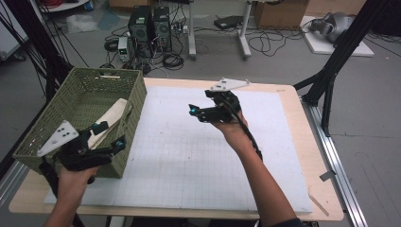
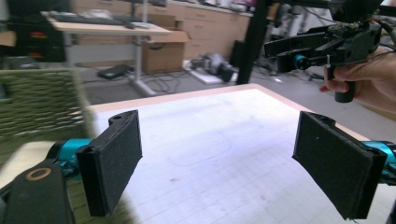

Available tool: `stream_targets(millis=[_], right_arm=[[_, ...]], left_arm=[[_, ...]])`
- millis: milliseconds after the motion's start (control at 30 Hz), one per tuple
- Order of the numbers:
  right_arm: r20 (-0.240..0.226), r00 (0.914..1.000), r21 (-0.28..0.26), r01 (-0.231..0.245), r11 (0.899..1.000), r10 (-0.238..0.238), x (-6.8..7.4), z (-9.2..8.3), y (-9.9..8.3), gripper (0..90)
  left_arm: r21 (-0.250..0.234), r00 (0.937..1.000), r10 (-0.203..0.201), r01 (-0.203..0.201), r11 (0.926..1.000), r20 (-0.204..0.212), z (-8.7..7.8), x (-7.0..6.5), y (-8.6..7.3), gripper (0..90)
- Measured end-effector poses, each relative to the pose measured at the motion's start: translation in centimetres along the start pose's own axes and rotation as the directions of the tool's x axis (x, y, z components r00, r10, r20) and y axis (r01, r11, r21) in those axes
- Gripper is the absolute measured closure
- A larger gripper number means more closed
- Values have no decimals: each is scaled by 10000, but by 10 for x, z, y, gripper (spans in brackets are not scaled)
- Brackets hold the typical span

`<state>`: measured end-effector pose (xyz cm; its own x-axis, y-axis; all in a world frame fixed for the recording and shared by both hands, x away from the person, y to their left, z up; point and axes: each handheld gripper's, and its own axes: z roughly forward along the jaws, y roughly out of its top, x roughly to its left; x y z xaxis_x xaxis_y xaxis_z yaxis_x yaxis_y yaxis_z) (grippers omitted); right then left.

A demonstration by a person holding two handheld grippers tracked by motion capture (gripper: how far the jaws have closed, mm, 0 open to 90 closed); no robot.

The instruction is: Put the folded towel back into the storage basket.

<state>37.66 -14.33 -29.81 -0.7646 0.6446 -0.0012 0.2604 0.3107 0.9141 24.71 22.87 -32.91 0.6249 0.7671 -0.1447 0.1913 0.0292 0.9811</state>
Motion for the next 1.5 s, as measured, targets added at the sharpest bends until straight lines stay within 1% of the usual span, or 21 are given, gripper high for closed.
stream_targets(millis=[67,100,167,200,300,367,467,600,633,767,833,900,967,1033,1100,1167,1233,1267,1367,1433,1500], right_arm=[[156,9999,-16,-13,10000,14,-3,-14,-8,201],[214,9998,-16,-17,10000,18,-5,-21,-13,201],[429,9991,77,-9,10000,6,-9,-36,-22,201],[505,9987,80,-65,9999,61,-11,-44,-27,201],[842,9963,141,-171,9998,158,-18,-67,-41,201],[1095,9938,166,-187,9997,167,-20,-82,-50,200],[1330,9905,-4,-361,9993,358,-24,-101,-64,201],[1768,9815,-134,-725,9973,737,-28,-129,-85,201],[1919,9787,-153,-715,9973,731,-28,-135,-90,200],[2411,9674,-172,-755,9970,774,-27,-159,-110,201],[2509,9628,-328,-953,9949,1005,-26,-168,-121,200],[2756,9542,-417,-1096,9931,1169,-21,-178,-136,200],[2947,9465,-486,-1226,9913,1315,-15,-185,-149,200],[3237,9378,-462,-1169,9921,1256,-8,-188,-161,200],[3399,9313,-507,-1207,9914,1308,-2,-191,-171,200],[3372,9290,-620,-1396,9883,1524,1,-192,-179,200],[3559,9222,-718,-1346,9883,1515,2,-191,-183,200],[3589,9205,-793,-1347,9877,1544,2,-190,-184,200],[3674,9183,-653,-1327,9890,1475,2,-187,-186,200],[3615,9213,-578,-1311,9897,1431,2,-185,-188,200],[3601,9215,-535,-1351,9894,1453,2,-185,-188,200]], left_arm=[[32,9995,100,-101,9999,313,9,-6,-1,154],[-19,9982,167,-166,9999,569,15,-9,-2,155],[-74,9958,198,-193,9998,890,24,-14,-4,155],[-87,9936,151,-142,9999,1116,30,-18,-6,154],[20,9895,316,-322,9995,1409,42,-27,-10,154],[220,9858,444,-486,9986,1619,52,-33,-13,154],[426,9802,485,-577,9974,1922,64,-41,-17,155],[592,9722,576,-728,9956,2269,78,-51,-22,155],[639,9696,556,-728,9953,2382,81,-53,-23,155],[745,9642,463,-679,9949,2612,91,-61,-31,153],[692,9581,485,-707,9951,2823,96,-64,-39,152],[684,9570,492,-716,9951,2858,99,-66,-46,153],[707,9564,459,-691,9951,2884,101,-66,-53,154],[795,9547,489,-754,9940,2936,104,-66,-60,154],[784,9532,430,-695,9945,2991,105,-66,-64,154],[856,9528,467,-756,9935,2999,106,-67,-67,156],[928,9537,505,-814,9924,2964,107,-67,-69,159],[956,9541,522,-838,9919,2948,107,-66,-70,160],[1060,9575,541,-872,9905,2832,105,-64,-73,162],[1110,9596,500,-836,9903,2768,105,-63,-74,163],[1151,9610,540,-880,9894,2712,105,-62,-75,165]])
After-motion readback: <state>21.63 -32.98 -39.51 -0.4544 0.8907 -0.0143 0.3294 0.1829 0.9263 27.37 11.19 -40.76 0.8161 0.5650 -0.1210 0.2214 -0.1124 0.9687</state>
